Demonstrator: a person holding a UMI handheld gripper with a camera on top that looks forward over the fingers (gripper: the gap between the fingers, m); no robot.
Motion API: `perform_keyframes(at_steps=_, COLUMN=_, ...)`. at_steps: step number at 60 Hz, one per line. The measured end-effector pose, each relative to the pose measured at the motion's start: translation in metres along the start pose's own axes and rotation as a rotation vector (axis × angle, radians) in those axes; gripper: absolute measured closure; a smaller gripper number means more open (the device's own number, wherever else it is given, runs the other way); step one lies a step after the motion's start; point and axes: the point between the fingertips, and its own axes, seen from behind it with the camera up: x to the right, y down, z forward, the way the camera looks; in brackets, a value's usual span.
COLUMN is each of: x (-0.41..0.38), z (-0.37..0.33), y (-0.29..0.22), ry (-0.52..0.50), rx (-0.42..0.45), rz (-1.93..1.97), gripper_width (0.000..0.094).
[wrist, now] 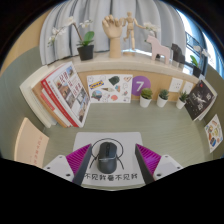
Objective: Arrange mouse
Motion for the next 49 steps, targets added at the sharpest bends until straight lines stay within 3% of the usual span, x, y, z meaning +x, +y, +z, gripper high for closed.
perform_keyframes(at_steps=11, x=0.024, z=-0.092, y=-0.038, ry=-0.022, rx=0.138, rz=-0.018, gripper_width=0.0072)
perform_keyframes(at_steps=24, x=0.055, z=-0.175, y=-0.036, ry=-0.046, rx=0.244, rz=0.001, gripper_width=0.0075)
perform_keyframes(at_steps=49, x=0.112, z=-0.238, y=0.025, ry=-0.052, rx=0.273, rz=-0.036, gripper_width=0.0085)
